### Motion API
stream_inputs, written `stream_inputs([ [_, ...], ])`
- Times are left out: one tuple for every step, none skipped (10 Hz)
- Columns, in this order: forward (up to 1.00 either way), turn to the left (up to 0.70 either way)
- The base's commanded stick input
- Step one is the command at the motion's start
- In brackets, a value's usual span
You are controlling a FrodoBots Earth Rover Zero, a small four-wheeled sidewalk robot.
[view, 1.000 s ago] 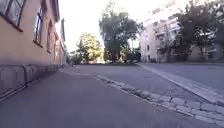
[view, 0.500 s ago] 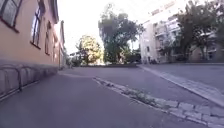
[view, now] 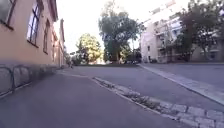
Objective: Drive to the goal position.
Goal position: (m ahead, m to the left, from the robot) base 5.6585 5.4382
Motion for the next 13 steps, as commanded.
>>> stream_inputs([
  [0.5, 0.0],
  [0.5, 0.0],
  [0.5, 0.01],
  [0.5, 0.5],
  [0.5, 0.5],
  [0.5, 0.5],
  [0.5, 0.5],
  [0.5, 0.5],
  [0.5, 0.5],
  [0.5, 0.5],
  [0.5, 0.5],
  [0.5, 0.5],
  [0.5, 0.5],
])
